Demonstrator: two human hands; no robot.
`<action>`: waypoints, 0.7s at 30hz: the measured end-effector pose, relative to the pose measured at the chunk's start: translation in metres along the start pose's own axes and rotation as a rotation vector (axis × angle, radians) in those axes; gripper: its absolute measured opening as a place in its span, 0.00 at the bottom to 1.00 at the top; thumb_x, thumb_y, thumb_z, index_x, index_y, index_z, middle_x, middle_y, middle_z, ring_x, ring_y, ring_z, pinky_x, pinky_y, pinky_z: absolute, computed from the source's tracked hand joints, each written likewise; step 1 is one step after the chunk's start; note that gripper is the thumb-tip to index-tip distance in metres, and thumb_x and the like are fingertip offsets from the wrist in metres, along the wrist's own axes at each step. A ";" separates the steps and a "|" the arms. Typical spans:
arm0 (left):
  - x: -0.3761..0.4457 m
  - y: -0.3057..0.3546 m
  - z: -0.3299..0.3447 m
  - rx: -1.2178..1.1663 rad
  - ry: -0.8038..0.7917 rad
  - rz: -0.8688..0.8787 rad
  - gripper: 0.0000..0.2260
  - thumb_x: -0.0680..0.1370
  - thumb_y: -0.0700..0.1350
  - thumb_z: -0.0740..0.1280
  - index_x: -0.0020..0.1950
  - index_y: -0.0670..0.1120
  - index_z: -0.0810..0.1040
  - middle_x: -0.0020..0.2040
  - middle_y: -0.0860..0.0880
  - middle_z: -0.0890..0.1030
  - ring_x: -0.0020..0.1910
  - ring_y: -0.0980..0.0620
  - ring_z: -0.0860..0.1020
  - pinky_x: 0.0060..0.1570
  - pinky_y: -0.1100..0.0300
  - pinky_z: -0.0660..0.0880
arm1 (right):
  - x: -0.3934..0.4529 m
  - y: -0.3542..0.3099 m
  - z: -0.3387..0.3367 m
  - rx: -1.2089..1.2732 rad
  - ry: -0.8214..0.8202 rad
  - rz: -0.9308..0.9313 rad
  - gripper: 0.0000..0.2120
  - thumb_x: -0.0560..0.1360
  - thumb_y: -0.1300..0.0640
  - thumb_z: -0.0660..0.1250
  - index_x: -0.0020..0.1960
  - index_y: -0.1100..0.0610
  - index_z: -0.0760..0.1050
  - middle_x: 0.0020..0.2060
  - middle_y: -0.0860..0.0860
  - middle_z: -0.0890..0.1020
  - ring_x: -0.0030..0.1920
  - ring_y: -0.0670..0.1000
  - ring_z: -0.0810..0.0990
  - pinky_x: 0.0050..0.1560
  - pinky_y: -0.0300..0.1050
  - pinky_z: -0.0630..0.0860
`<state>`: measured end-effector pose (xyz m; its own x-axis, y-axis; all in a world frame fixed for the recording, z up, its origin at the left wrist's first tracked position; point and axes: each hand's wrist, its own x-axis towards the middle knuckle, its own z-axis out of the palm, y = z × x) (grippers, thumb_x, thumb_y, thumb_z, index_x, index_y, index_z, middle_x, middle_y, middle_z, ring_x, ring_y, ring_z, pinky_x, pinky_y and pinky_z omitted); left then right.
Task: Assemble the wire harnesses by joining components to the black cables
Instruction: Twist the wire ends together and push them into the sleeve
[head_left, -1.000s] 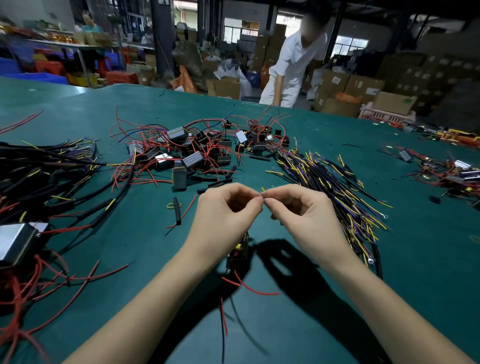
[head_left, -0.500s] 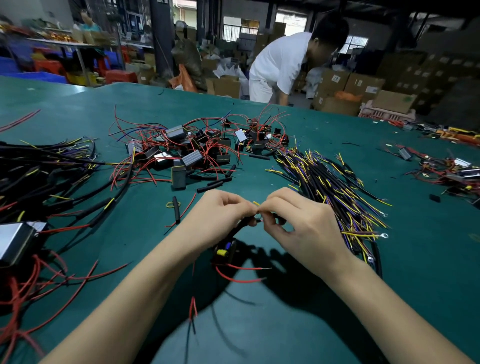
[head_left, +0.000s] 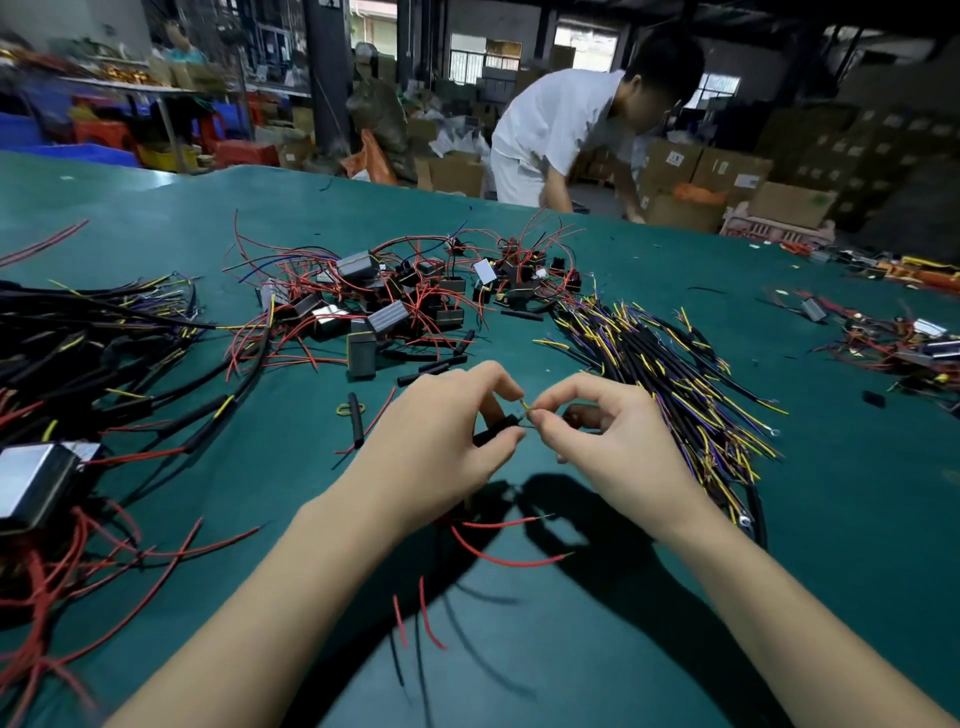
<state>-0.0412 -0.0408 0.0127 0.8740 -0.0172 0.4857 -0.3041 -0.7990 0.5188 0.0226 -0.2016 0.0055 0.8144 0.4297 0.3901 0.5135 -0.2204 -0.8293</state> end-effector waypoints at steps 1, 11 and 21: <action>0.000 0.000 0.001 0.051 0.027 0.020 0.08 0.75 0.48 0.69 0.52 0.48 0.77 0.41 0.55 0.79 0.39 0.55 0.70 0.45 0.60 0.67 | 0.000 0.000 0.000 -0.010 -0.004 -0.005 0.05 0.72 0.63 0.70 0.39 0.55 0.79 0.28 0.45 0.77 0.30 0.48 0.72 0.35 0.55 0.75; -0.002 0.002 0.004 -0.070 0.126 0.062 0.03 0.76 0.45 0.69 0.46 0.47 0.79 0.38 0.55 0.79 0.36 0.52 0.75 0.39 0.55 0.73 | -0.002 0.000 -0.001 -0.331 0.106 -0.356 0.02 0.71 0.60 0.68 0.41 0.54 0.77 0.37 0.43 0.77 0.35 0.47 0.74 0.35 0.42 0.71; -0.005 -0.001 0.005 0.144 0.153 0.174 0.04 0.75 0.45 0.70 0.48 0.48 0.80 0.38 0.53 0.79 0.35 0.56 0.70 0.38 0.56 0.73 | -0.001 0.003 -0.002 0.032 -0.013 -0.012 0.08 0.73 0.63 0.70 0.39 0.52 0.79 0.30 0.46 0.79 0.32 0.46 0.76 0.31 0.39 0.71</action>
<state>-0.0433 -0.0433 0.0062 0.7425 -0.0794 0.6651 -0.3778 -0.8696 0.3180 0.0235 -0.2045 0.0037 0.8046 0.4436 0.3946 0.5140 -0.1877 -0.8370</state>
